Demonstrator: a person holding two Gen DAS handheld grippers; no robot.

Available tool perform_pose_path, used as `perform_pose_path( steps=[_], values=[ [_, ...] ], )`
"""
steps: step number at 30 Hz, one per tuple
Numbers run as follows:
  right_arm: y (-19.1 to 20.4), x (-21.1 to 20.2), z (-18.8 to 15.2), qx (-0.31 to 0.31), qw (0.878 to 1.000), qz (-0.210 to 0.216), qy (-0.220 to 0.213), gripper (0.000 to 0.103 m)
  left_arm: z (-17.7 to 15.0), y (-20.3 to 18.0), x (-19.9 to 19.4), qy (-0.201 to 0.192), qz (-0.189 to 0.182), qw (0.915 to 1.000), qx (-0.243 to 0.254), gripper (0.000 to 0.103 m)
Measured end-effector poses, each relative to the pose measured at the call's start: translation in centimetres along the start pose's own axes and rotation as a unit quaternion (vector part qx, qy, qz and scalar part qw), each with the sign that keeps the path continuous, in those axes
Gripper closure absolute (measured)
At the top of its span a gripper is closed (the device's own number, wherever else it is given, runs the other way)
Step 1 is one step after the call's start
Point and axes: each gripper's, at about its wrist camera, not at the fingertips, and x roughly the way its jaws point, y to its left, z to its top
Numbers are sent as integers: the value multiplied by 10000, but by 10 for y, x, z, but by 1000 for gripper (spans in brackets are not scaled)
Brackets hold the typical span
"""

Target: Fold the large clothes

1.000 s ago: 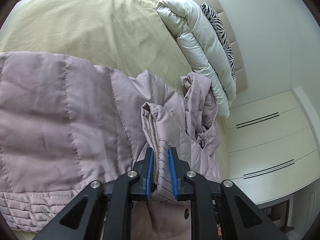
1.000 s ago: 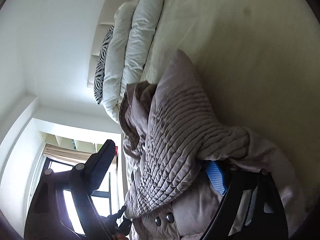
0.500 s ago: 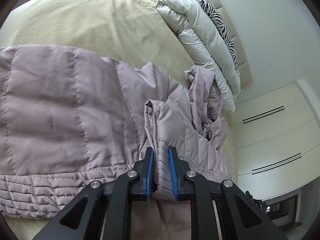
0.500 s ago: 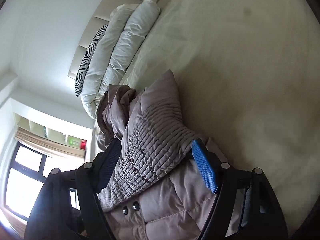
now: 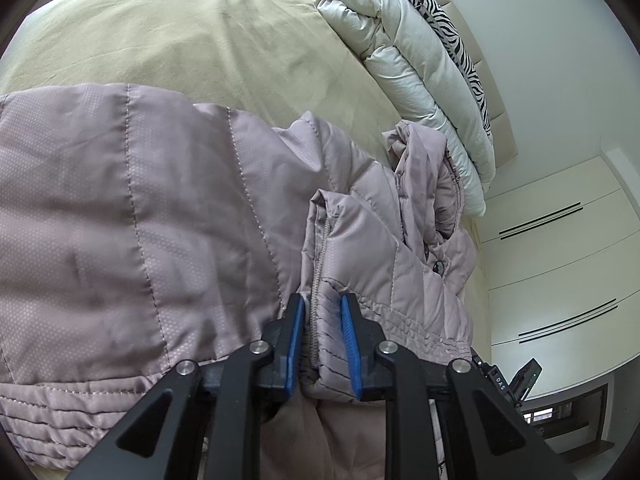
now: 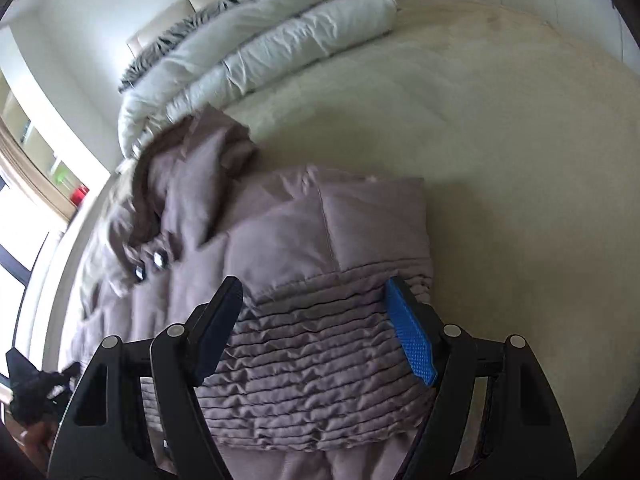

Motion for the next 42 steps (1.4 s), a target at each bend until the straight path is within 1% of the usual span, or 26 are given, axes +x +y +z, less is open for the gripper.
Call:
perform_pose_path(
  steps=[1,2,3,4,5,7,8,9,10,11,12,14,17,19,20,23,26,29,31,32,33,34,38,40,42],
  values=[
    [-1,9,-5,-89,9999,-38,33,30,0,-1,0,-4,4,10000,37,78],
    [1,11,-9,-274,9996,-95,-75,30,0,-1,-1,6,-35,10000,39,77],
    [2,9,-15,-466,9987,-151,-162,30,0,0,-2,14,-108,9999,5,73],
    [4,9,-16,-555,9981,-206,-185,30,0,0,-6,-7,-192,9998,-42,64],
    [6,5,-17,-563,9980,-224,-201,30,-1,0,-12,-65,-255,9996,-73,58],
    [7,-12,-16,-421,9984,-160,-353,30,-4,-3,-31,-275,-259,9993,-34,33],
    [9,-24,-15,-358,9981,-70,-495,30,-5,-5,-44,-411,-276,9988,27,27],
    [12,-38,-16,-355,9973,22,-639,30,-9,-5,-57,-535,-295,9981,86,19],
    [17,-53,-19,-423,9959,73,-792,30,-13,-4,-72,-642,-302,9974,125,16],
    [24,-66,-24,-558,9939,109,-950,29,-18,-1,-86,-730,-350,9967,116,15],
    [32,-82,-29,-722,9912,135,-1098,28,-23,5,-101,-788,-474,9958,40,13],
    [49,-109,-45,-1031,9851,238,-1357,17,-34,24,-129,-841,-925,9916,-325,10],
    [72,-142,-69,-1333,9780,496,-1527,17,-53,56,-169,-889,-1601,9791,-886,7],
    [90,-159,-86,-1482,9744,690,-1544,17,-67,74,-197,-1031,-1844,9713,-1090,0],
    [97,-167,-96,-1530,9730,812,-1526,17,-74,82,-211,-1124,-1837,9699,-1137,0],
    [117,-183,-124,-1625,9710,1158,-1315,16,-94,104,-245,-1360,-1617,9698,-1220,0],
    [136,-196,-157,-1749,9675,1434,-1135,16,-110,129,-268,-1524,-1201,9718,-1339,0],
    [149,-202,-184,-1802,9660,1576,-974,16,-119,156,-290,-1801,-910,9672,-1545,0],
    [157,-204,-203,-1812,9672,1606,-773,16,-121,174,-302,-2043,-785,9605,-1721,0],
    [160,-204,-210,-1821,9675,1612,-694,16,-122,185,-308,-2133,-702,9557,-1902,0],
    [161,-202,-217,-1821,9678,1612,-652,16,-122,196,-312,-2231,-696,9493,-2101,0],
    [162,-204,-222,-1817,9681,1609,-621,16,-123,206,-315,-2347,-748,9420,-2280,0],
    [161,-205,-232,-1730,9699,1636,-509,16,-123,238,-325,-2813,-671,9143,-2837,0],
    [160,-206,-233,-1705,9705,1640,-468,16,-122,252,-326,-2990,-709,8984,-3138,0],
    [159,-206,-234,-1678,9711,1635,-448,16,-123,267,-324,-3118,-812,8793,-3507,1]
  ],
)
